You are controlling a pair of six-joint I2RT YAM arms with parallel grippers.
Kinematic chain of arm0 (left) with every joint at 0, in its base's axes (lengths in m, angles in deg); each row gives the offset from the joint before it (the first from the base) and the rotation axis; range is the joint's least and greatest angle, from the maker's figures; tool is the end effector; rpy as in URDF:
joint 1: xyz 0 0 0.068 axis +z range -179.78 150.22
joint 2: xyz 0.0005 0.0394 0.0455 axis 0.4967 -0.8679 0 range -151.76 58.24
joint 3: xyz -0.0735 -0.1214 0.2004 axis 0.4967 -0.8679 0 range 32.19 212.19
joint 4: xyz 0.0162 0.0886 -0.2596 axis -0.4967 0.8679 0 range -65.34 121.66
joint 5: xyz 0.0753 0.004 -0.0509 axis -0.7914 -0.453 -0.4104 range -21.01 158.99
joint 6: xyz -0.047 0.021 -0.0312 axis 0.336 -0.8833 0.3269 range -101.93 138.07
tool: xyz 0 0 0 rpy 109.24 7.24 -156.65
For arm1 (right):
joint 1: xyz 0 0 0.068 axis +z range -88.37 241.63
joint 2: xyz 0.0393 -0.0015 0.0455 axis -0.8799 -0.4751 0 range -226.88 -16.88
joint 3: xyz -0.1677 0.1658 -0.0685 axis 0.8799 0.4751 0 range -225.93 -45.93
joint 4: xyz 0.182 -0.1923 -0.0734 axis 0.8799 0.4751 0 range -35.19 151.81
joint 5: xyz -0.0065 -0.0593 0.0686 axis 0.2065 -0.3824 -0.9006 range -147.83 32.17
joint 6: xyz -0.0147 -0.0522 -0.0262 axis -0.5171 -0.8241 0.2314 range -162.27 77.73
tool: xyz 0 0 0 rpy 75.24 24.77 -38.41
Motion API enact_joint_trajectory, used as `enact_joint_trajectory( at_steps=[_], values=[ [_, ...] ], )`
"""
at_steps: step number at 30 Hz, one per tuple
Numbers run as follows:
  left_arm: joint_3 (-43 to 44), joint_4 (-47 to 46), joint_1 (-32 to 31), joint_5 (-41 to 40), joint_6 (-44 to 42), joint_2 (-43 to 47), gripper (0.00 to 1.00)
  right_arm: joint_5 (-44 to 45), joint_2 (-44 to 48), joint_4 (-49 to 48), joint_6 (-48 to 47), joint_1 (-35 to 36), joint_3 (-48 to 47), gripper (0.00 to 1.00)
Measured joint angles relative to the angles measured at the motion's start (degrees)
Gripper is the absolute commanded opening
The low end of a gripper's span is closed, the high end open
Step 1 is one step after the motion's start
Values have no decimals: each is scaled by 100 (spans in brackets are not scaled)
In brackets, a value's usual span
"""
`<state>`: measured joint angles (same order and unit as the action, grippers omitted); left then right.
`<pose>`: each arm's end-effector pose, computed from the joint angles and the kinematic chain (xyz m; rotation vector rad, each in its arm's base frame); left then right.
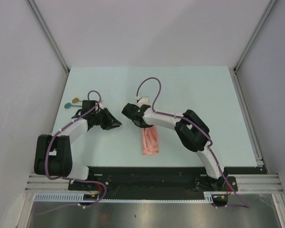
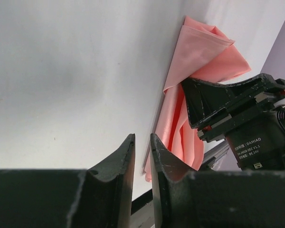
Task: Fold the napkin into a case and place the utensils inside
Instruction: Stuff the top corner of the smaller-rectangle-folded napkin into the folded napkin.
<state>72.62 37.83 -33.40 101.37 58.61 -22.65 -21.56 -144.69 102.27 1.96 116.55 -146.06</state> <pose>0.2830 -0.0418 0.1338 -0.5837 2.5259 -1.0130 0.2802 0.3530 0.1262 -0.1256 2.4823 -0.2810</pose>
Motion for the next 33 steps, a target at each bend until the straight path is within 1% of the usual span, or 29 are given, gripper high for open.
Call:
enact_joint_trajectory(
  at_steps=[2, 10, 17, 21, 24, 26, 32, 33],
  values=[
    [33, 7, 0, 55, -9, -55, 23, -96, 144, -238, -63, -2, 219, 34],
    [146, 26, 0, 105, -31, -214, 21, -649, 632, -977, -188, -87, 800, 35],
    [286, 15, 0, 151, -31, -505, 21, -1416, 1178, -1895, -173, -284, 1576, 35],
    [426, -24, 0, 249, -28, -577, 21, -1952, 1401, -2651, -133, -501, 2238, 36],
    [538, -59, -7, 332, -37, -623, 24, -2365, 1561, -3143, -98, -656, 2605, 40],
    [640, -46, -26, 389, -68, -697, 24, -2625, 1668, -3480, -98, -750, 2822, 44],
    [949, -42, -184, 404, -114, -929, 24, -3080, 1976, -4223, -133, -831, 3427, 46],
    [977, -37, -229, 404, -114, -960, 24, -3161, 2011, -4332, -142, -839, 3493, 49]
  ],
)
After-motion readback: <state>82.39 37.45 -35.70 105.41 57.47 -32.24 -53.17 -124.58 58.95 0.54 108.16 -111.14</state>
